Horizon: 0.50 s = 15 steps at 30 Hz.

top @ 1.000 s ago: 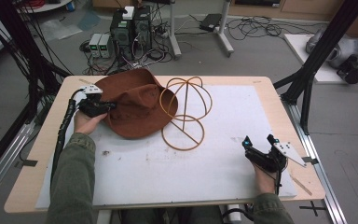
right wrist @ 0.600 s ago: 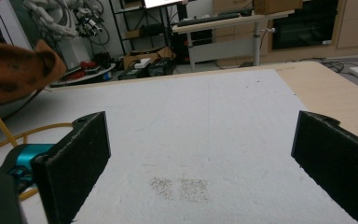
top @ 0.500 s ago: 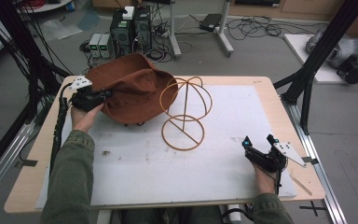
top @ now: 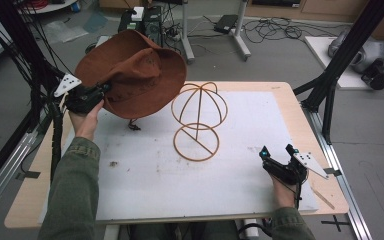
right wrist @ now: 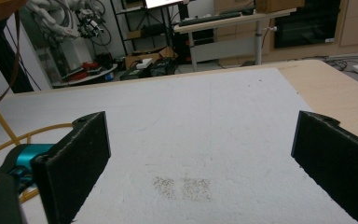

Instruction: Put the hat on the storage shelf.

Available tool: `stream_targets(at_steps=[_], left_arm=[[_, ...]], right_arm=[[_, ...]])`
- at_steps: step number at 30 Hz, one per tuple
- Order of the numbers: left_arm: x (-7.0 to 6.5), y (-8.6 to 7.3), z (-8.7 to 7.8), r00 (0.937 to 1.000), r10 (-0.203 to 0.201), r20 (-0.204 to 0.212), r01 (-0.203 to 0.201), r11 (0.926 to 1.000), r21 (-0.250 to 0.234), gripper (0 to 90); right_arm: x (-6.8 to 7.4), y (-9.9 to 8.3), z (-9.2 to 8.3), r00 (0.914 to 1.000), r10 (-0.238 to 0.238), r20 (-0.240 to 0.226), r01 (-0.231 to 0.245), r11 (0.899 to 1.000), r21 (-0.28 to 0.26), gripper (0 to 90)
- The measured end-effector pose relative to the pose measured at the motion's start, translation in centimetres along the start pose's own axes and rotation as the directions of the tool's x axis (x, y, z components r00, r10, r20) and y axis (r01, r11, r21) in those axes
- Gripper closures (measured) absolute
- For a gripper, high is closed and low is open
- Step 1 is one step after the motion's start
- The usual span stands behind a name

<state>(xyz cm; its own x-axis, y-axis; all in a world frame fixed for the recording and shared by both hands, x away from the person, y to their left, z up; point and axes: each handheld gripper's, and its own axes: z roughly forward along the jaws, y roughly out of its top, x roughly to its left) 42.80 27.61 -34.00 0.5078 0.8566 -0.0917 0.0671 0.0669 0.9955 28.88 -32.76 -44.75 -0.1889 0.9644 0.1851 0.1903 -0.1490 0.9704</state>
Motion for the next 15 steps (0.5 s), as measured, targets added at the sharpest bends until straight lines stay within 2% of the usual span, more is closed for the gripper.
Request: stream_targets(at_steps=[3, 8, 12, 14, 15], left_arm=[[-0.2, 0.5, -0.4, 0.9996, -0.025, 0.012, 0.026, 0.9981, -0.055, 88.6], [-0.8, 1.6, -1.1, 0.9996, -0.019, 0.020, 0.022, 0.9920, -0.124, 88.6], [-1.3, 2.5, -1.7, 0.9998, -0.015, 0.016, 0.018, 0.9820, -0.188, 88.6], [-1.6, 3.2, -2.1, 0.9995, -0.011, 0.030, 0.018, 0.9765, -0.215, 88.6], [-1.6, 3.2, -2.1, 0.9995, -0.011, 0.030, 0.018, 0.9765, -0.215, 88.6]], right_arm=[[0.0, 0.0, 0.0, 1.0000, -0.001, -0.001, 0.001, 1.000, 0.000, 3.6], [0.1, 0.0, 0.0, 1.0000, 0.003, -0.004, -0.003, 1.000, 0.003, 3.6], [0.2, 0.0, 0.0, 1.0000, 0.001, -0.004, -0.001, 1.000, 0.000, 3.6], [0.2, 0.0, 0.0, 1.0000, 0.004, -0.004, -0.004, 1.000, -0.001, 3.6], [0.2, 0.0, 0.0, 1.0000, 0.004, -0.004, -0.004, 1.000, -0.001, 3.6]])
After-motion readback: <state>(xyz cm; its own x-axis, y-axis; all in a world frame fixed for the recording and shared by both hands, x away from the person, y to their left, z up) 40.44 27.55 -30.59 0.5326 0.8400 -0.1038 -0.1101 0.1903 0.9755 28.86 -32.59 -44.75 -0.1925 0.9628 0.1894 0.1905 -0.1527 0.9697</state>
